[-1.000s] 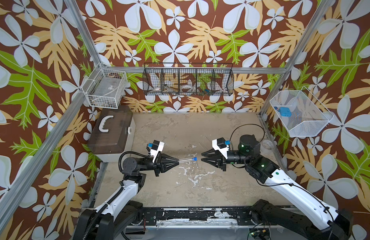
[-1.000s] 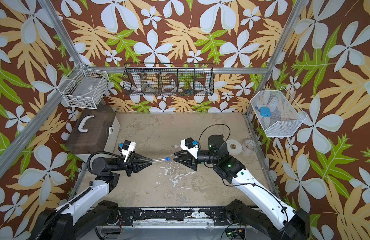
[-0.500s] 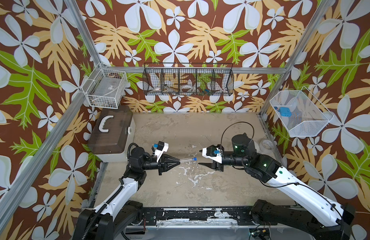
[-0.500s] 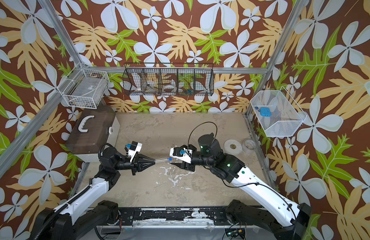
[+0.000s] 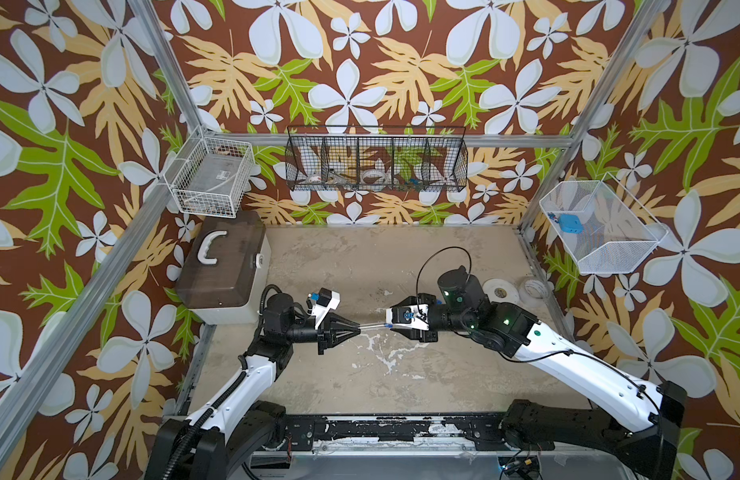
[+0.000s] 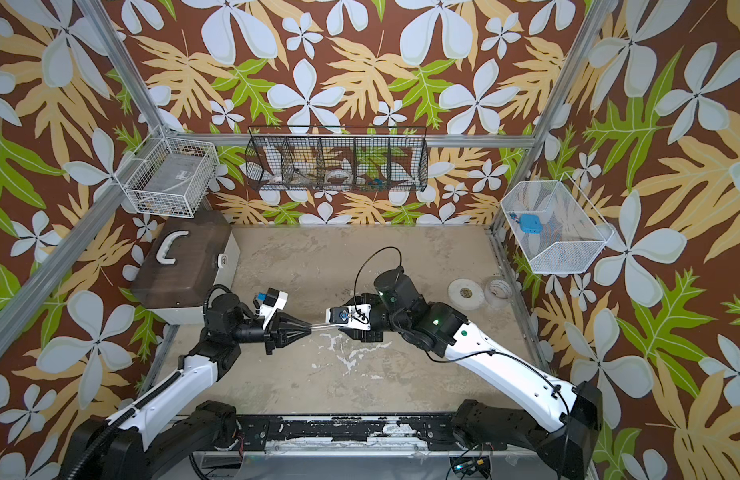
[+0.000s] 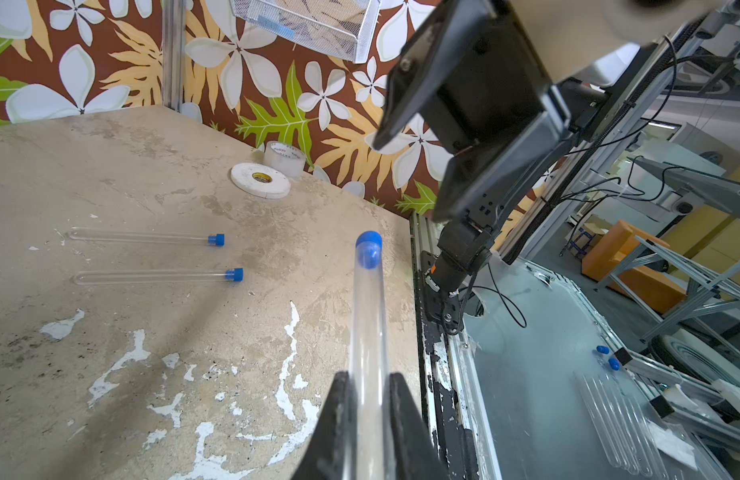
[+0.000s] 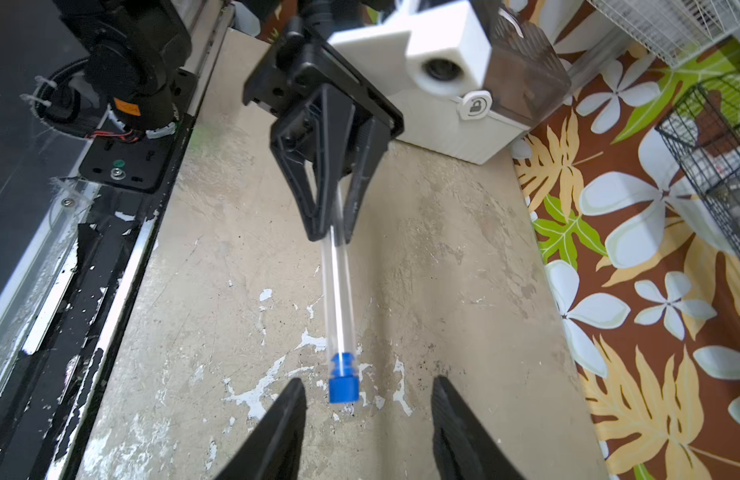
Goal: Insert stoppers into test tubes
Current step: Insert the stopper into the test tube.
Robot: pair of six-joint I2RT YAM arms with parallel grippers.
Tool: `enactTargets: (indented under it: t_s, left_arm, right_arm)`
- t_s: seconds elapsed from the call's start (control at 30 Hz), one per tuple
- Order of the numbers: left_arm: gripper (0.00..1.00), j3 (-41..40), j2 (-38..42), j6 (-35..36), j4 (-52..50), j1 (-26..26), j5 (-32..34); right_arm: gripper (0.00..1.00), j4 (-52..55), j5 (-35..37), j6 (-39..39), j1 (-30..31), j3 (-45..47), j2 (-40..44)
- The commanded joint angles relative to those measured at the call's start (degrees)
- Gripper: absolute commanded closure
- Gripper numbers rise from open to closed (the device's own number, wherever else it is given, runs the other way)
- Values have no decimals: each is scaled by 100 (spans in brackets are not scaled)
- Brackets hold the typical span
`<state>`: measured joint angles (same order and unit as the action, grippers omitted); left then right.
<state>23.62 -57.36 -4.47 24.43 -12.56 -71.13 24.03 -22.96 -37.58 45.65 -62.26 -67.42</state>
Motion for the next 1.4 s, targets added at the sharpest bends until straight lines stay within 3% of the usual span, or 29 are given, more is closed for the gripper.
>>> enactTargets:
  t_s: [0.0,0.1,0.37,0.9,1.37]
  left_arm:
    - [100,63,15,136,10,-4,-229]
    - [100,104,-8,104,16,-9,-405]
    - [100,109,-21,-57,199,-61,-585]
    - [100,-15,23,-824,976,-62,-691]
    - [100,-68,40,-845,1038,-69,-691]
  right_arm:
    - [54,-436,-763,642,-331,320,176]
    - [58,-1029,-1433,1094,-655,763,409]
    - [65,-1265,-1673,1124,-654,940,272]
    - [69,-1322,-1501,1095,-660,1243,494]
    - [75,-1330,-1907,1100,-591,1034,251]
